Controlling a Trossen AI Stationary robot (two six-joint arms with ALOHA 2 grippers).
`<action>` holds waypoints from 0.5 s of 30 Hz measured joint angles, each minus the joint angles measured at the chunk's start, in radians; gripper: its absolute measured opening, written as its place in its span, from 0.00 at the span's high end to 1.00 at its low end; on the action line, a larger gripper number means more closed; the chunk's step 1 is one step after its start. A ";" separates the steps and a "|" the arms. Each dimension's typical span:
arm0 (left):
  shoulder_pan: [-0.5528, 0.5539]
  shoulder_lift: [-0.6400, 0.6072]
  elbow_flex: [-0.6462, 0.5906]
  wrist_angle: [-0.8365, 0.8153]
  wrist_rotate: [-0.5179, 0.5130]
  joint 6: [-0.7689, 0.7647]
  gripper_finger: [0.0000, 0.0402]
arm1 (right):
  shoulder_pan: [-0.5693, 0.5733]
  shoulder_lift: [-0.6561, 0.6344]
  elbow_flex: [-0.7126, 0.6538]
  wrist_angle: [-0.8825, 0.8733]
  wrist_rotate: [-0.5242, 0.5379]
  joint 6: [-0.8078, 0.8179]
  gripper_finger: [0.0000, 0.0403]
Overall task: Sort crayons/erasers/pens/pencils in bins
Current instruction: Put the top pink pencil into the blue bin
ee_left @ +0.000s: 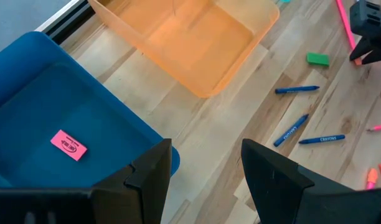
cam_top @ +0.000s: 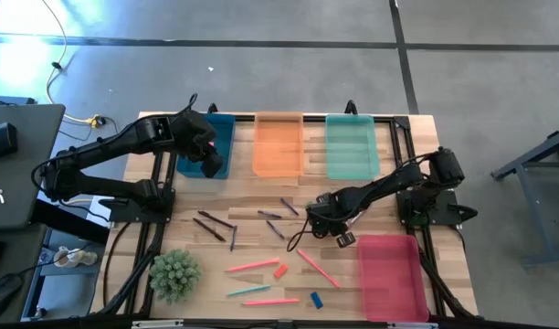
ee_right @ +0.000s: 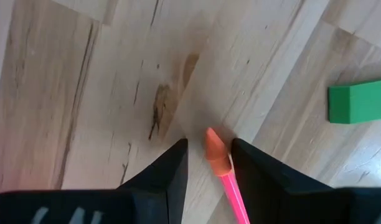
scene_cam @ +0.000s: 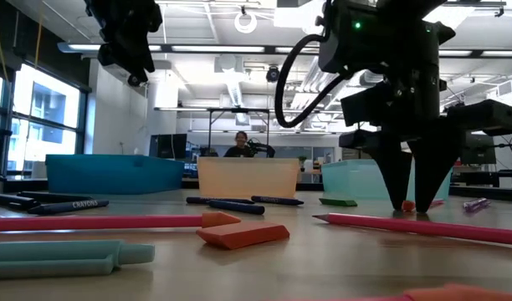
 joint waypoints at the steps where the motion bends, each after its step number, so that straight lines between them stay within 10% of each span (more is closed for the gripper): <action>1: 0.000 0.000 0.000 0.000 0.000 0.000 0.55 | 0.000 0.000 0.000 0.001 0.000 0.000 0.71; 15: 0.000 0.000 0.000 0.000 0.000 0.000 0.55 | 0.000 0.002 -0.002 -0.001 0.014 0.000 0.98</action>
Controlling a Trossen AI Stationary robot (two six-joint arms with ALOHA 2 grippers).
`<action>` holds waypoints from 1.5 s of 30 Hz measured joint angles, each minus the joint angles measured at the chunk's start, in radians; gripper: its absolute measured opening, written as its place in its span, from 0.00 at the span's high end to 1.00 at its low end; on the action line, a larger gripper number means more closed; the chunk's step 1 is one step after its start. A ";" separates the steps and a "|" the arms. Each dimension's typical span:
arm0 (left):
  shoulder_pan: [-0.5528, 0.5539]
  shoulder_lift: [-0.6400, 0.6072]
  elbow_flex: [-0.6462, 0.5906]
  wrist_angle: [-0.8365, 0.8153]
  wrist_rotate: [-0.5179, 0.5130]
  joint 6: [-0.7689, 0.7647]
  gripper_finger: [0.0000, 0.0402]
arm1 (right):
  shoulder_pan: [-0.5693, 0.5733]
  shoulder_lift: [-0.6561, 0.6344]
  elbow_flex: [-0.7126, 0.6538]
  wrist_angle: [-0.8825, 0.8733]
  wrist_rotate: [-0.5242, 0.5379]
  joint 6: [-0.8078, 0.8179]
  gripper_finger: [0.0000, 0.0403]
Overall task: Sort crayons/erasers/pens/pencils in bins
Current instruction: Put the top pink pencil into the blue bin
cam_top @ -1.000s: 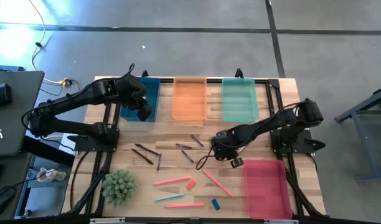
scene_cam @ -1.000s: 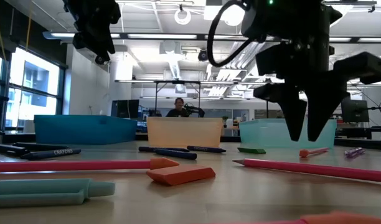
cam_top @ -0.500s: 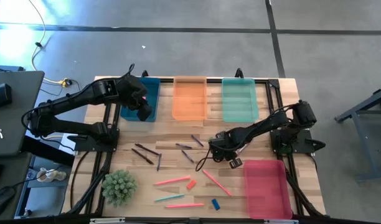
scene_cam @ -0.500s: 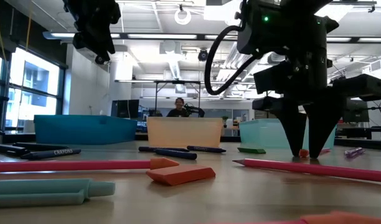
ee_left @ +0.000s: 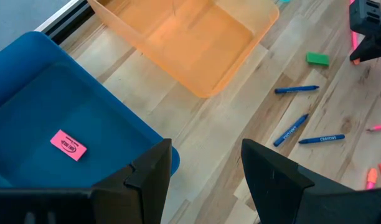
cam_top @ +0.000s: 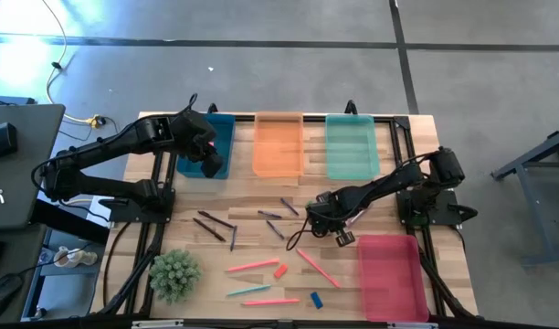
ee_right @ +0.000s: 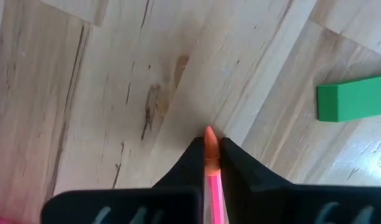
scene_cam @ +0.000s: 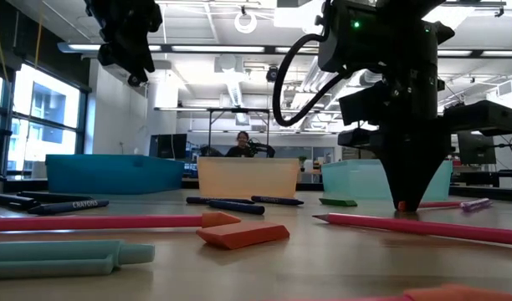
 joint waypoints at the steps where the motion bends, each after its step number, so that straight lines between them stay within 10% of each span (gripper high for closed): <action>1: 0.000 0.000 0.000 0.000 0.000 0.000 0.55 | 0.000 0.000 0.000 0.000 0.000 0.001 0.98; 45: 0.000 0.000 0.000 0.000 0.000 0.053 0.55 | -0.067 -0.122 0.230 -0.046 0.226 0.257 0.99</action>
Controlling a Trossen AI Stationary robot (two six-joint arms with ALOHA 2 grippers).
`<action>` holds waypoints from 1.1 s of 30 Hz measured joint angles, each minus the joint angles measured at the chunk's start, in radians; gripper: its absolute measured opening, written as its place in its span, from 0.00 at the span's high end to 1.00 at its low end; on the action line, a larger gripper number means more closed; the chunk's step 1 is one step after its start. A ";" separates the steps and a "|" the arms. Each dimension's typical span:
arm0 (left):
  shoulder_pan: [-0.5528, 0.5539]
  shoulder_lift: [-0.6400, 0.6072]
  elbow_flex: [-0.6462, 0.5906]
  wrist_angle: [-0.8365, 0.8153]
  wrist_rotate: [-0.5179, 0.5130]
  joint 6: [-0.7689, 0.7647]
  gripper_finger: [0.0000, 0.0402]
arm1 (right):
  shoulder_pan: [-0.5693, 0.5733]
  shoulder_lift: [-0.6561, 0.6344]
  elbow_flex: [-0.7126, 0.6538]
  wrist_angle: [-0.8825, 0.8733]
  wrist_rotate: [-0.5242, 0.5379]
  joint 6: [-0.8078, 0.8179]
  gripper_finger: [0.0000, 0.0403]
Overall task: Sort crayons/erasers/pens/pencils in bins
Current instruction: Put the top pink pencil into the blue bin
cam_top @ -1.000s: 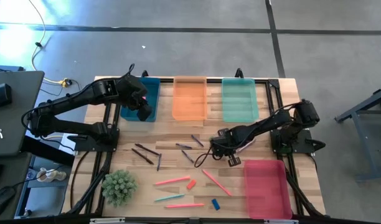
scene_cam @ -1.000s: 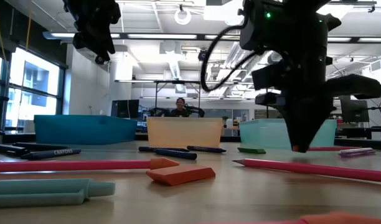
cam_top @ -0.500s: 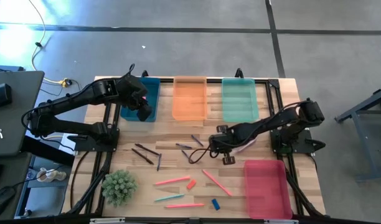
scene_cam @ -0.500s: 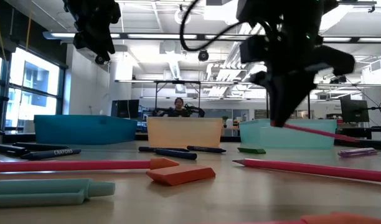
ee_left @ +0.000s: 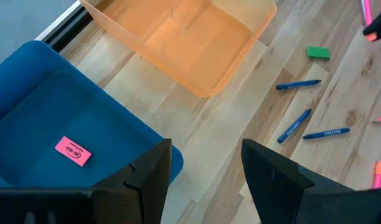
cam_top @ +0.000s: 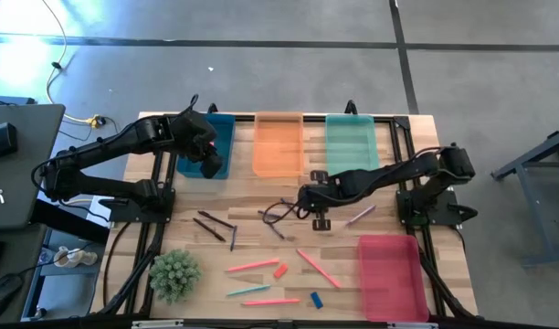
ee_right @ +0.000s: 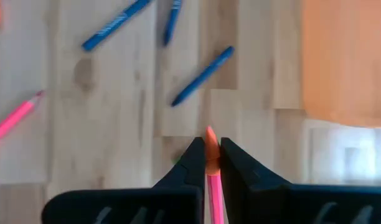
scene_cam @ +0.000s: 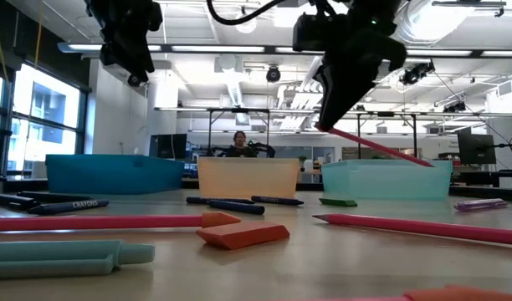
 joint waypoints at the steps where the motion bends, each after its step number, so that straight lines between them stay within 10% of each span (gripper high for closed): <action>1: 0.000 0.000 0.000 0.000 0.000 0.000 0.55 | -0.008 0.000 0.004 -0.004 0.006 0.000 0.99; 33: 0.000 0.000 0.000 0.006 0.000 0.019 0.55 | -0.431 -0.005 0.223 -0.230 0.183 0.147 0.99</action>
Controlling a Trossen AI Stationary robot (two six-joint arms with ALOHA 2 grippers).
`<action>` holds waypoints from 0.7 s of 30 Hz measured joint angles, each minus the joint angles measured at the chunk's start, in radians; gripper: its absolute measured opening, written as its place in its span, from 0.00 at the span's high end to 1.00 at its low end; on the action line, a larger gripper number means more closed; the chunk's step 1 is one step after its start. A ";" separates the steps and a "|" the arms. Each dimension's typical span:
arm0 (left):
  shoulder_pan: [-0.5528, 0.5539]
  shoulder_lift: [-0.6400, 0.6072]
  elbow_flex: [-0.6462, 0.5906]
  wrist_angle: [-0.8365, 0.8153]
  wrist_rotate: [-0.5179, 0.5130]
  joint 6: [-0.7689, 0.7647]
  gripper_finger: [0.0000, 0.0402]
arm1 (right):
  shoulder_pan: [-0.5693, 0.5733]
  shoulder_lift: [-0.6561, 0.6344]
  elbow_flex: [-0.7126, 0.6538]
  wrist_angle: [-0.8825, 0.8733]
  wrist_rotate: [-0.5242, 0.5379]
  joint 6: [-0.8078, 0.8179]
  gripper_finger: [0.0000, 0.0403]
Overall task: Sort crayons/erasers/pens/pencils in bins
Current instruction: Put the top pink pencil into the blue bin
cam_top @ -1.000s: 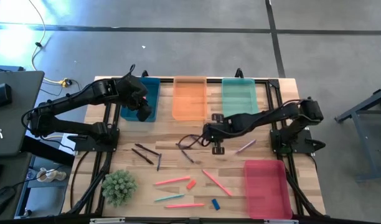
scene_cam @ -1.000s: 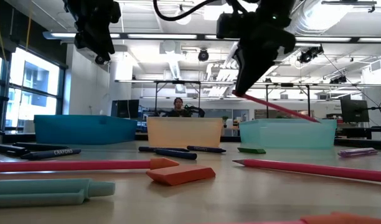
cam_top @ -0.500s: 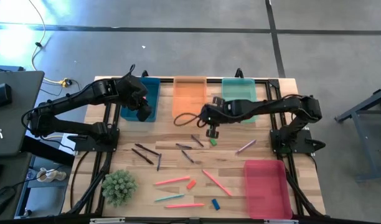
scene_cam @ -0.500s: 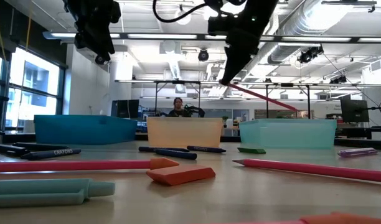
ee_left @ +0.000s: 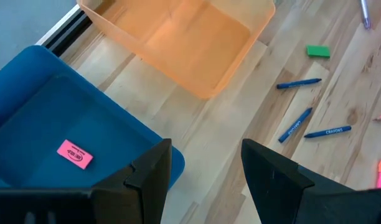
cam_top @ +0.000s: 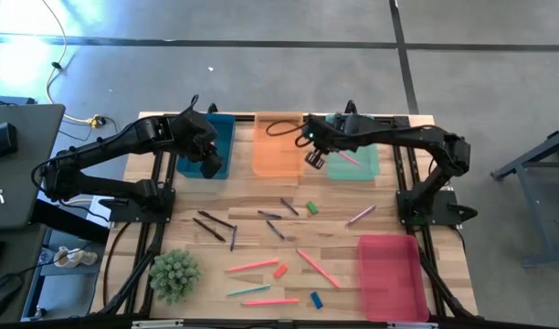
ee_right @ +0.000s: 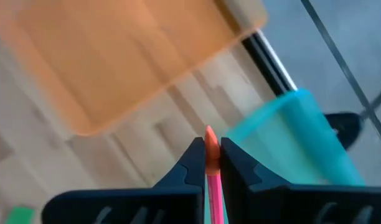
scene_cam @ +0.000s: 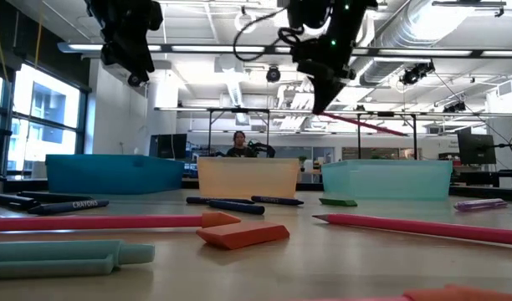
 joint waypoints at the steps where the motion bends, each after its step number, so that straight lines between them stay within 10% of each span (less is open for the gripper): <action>1: 0.000 0.000 0.000 0.005 0.000 0.000 0.55 | -0.014 -0.002 0.000 -0.004 0.000 -0.012 0.99; 21: 0.002 0.000 0.000 0.126 -0.107 -0.027 0.55 | -0.362 -0.040 -0.125 0.134 -0.240 0.001 0.99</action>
